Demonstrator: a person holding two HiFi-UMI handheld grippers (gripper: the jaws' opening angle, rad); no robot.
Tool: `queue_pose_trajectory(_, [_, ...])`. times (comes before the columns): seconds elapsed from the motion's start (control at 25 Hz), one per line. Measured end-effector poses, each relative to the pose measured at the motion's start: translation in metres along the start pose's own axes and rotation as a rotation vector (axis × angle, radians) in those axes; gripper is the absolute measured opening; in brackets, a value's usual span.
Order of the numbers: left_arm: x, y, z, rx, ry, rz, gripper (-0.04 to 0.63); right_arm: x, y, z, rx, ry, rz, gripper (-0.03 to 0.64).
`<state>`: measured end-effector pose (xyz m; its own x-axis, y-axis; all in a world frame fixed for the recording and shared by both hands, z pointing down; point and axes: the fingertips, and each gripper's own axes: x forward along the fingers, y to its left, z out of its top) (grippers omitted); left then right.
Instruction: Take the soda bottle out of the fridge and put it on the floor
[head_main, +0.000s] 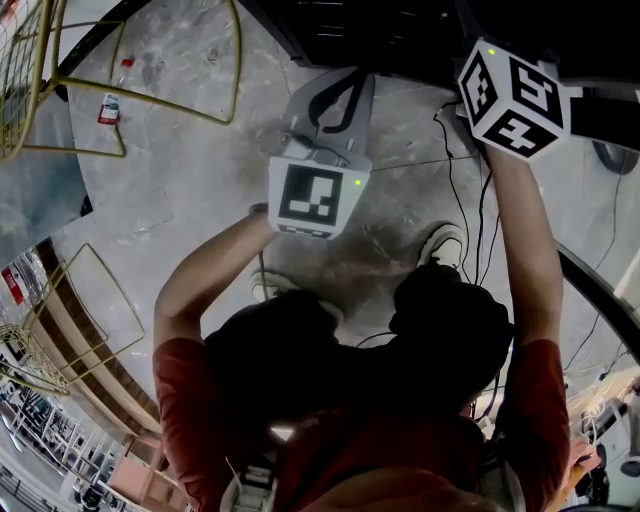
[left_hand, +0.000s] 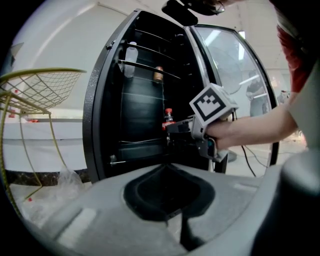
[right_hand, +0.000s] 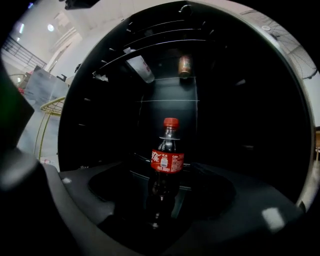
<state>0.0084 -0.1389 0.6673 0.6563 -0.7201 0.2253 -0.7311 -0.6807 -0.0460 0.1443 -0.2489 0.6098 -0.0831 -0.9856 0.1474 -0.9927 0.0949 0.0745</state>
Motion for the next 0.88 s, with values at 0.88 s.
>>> queue_pose_trajectory(0.88, [0.004,0.002,-0.011,-0.010,0.018,0.004,-0.002,0.046,-0.007,0.008,0.004,-0.019,0.000,0.362])
